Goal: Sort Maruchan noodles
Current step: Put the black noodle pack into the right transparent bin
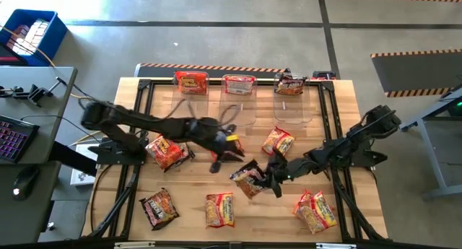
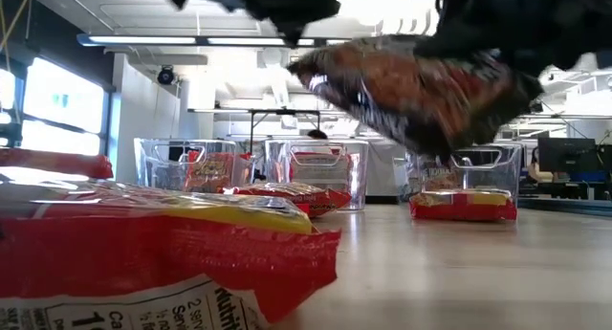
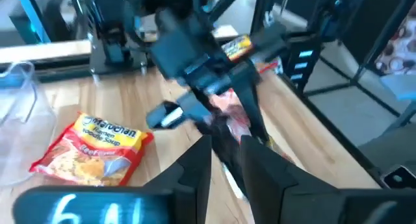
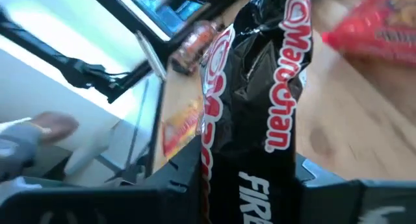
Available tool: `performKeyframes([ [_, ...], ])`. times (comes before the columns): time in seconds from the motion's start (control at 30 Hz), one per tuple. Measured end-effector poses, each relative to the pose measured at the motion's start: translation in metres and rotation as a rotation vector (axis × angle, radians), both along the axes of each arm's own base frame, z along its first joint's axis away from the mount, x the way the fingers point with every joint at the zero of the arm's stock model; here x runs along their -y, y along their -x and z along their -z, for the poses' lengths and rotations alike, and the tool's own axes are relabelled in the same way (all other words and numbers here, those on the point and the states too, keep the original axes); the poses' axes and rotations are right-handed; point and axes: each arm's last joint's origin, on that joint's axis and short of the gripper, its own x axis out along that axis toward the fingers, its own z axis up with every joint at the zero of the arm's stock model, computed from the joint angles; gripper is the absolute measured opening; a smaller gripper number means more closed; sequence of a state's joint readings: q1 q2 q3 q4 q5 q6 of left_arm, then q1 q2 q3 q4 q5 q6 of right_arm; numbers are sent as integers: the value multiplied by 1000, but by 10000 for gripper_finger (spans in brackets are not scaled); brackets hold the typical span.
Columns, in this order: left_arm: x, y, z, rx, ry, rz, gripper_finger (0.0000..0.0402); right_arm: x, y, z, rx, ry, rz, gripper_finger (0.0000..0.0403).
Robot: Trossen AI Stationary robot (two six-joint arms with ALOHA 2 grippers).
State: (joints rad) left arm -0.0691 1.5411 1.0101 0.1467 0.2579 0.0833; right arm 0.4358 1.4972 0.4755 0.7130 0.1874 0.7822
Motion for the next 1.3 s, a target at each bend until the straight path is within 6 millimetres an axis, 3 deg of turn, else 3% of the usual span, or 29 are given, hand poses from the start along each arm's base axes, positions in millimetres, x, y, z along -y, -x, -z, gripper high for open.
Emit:
performKeyframes([
  [0.2,-5,51,21,294,84,-20,57,39,0,-35,-9,99,-25,99],
  [0.37,-19,85,36,449,131,-88,36,85,7,-86,-176,282,-26,99],
  [0.53,-38,100,44,460,126,-197,14,132,28,-152,-361,522,-33,98],
  [0.67,-52,102,47,450,113,-255,2,172,45,-186,-539,707,-63,98],
  [0.8,-62,100,53,426,103,-297,2,216,53,-186,-723,798,-95,98],
  [1.1,-74,99,62,375,93,-347,1,304,60,-141,-955,818,-177,98],
  [1.3,-77,99,65,351,80,-358,1,344,66,-108,-1048,756,-206,98],
])
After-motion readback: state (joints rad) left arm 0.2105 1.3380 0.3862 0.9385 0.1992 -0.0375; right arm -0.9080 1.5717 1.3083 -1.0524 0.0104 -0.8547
